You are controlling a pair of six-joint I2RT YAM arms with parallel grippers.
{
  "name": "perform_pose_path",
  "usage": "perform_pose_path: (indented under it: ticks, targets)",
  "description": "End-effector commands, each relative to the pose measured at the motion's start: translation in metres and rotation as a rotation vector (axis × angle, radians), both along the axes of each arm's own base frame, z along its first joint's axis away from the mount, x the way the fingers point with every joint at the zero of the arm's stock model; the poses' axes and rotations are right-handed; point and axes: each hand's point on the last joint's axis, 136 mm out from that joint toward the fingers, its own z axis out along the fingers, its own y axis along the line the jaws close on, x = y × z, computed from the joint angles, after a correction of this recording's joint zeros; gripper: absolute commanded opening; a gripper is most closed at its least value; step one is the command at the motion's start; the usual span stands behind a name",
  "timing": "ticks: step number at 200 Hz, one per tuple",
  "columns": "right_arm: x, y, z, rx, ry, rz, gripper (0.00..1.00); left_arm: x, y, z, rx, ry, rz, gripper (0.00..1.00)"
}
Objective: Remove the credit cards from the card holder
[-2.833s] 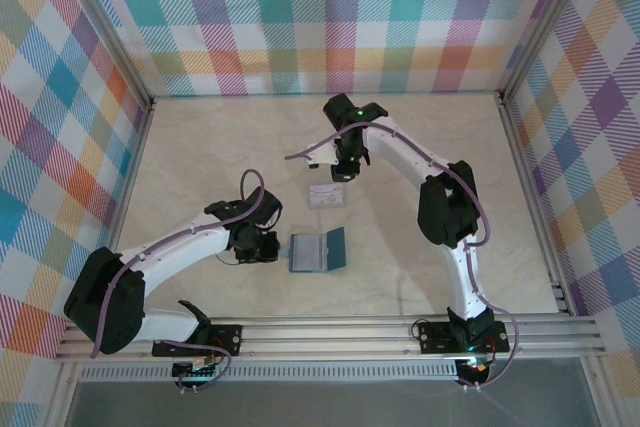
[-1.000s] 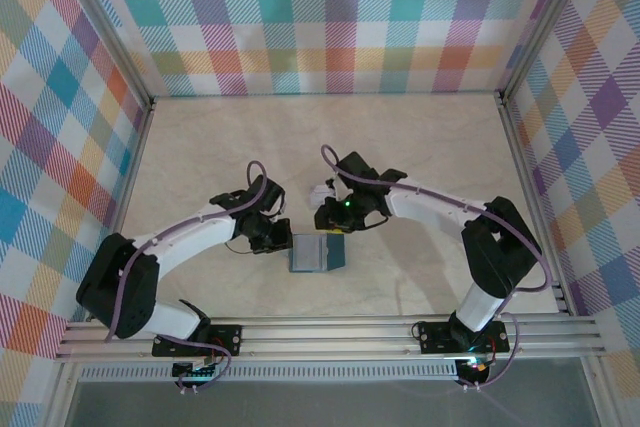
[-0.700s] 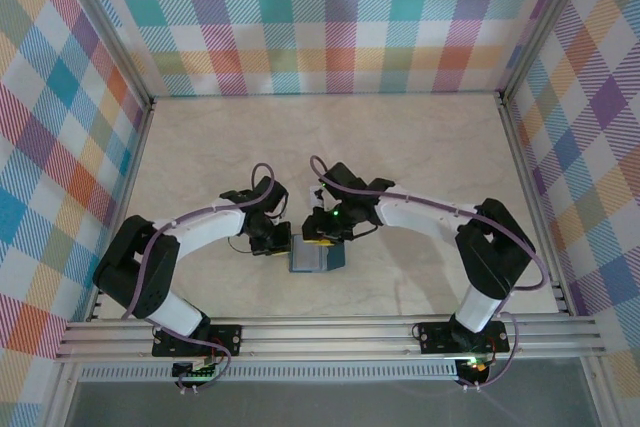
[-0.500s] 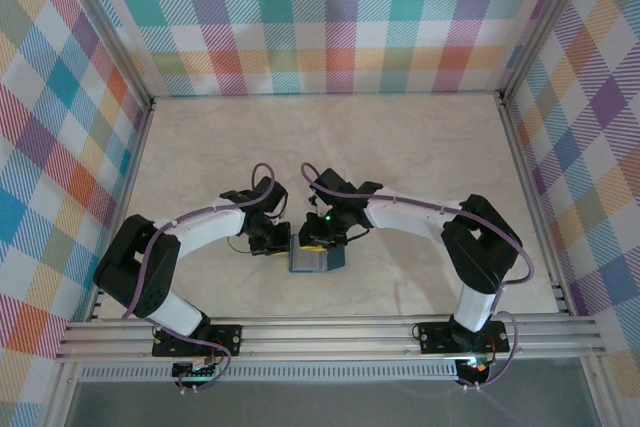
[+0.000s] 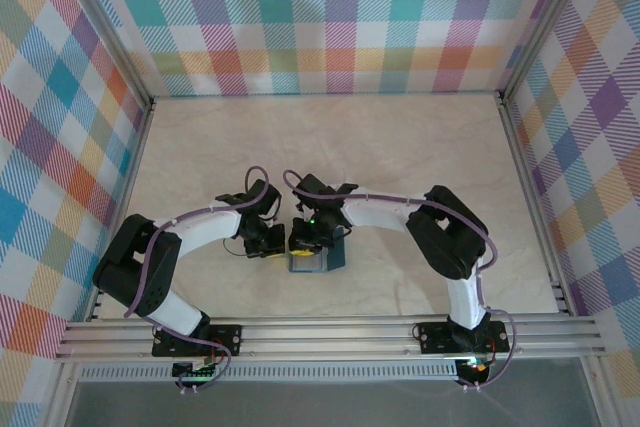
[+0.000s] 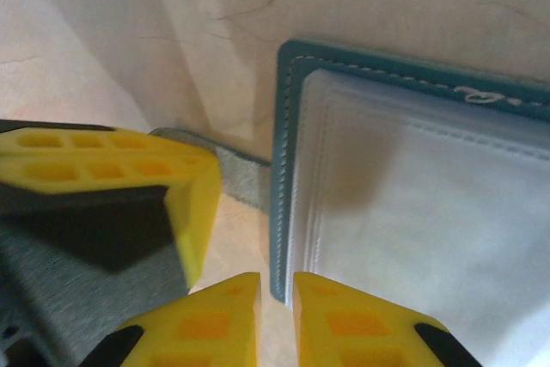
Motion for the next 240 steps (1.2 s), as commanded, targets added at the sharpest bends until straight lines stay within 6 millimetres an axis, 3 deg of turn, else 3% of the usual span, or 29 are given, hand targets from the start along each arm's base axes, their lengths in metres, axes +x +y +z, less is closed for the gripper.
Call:
perform_pose_path:
  ticks: [1,34,70,108,175,240]
  targets:
    - [-0.001,-0.003,-0.007,-0.049,0.010,-0.009,0.20,-0.007,0.005,-0.010,0.000,0.033,-0.008,0.08]
    - [-0.004,-0.021,-0.013,-0.135,0.001,-0.013,0.29,-0.010,0.006,-0.013,0.000,0.041,-0.008,0.09]
    - [-0.004,-0.036,-0.007,-0.205,-0.027,-0.010,0.39,-0.011,0.006,-0.015,-0.002,0.045,-0.006,0.09]
    - [-0.001,-0.050,-0.002,-0.282,-0.061,-0.012,0.40,-0.010,0.005,-0.014,-0.009,0.043,-0.007,0.09]
    - [0.004,-0.084,0.006,-0.476,-0.137,0.009,0.53,-0.012,0.006,-0.015,-0.003,0.054,-0.005,0.10]
    - [0.003,-0.104,0.012,-0.545,-0.170,0.011,0.58,-0.011,0.006,-0.012,-0.002,0.052,-0.006,0.10]
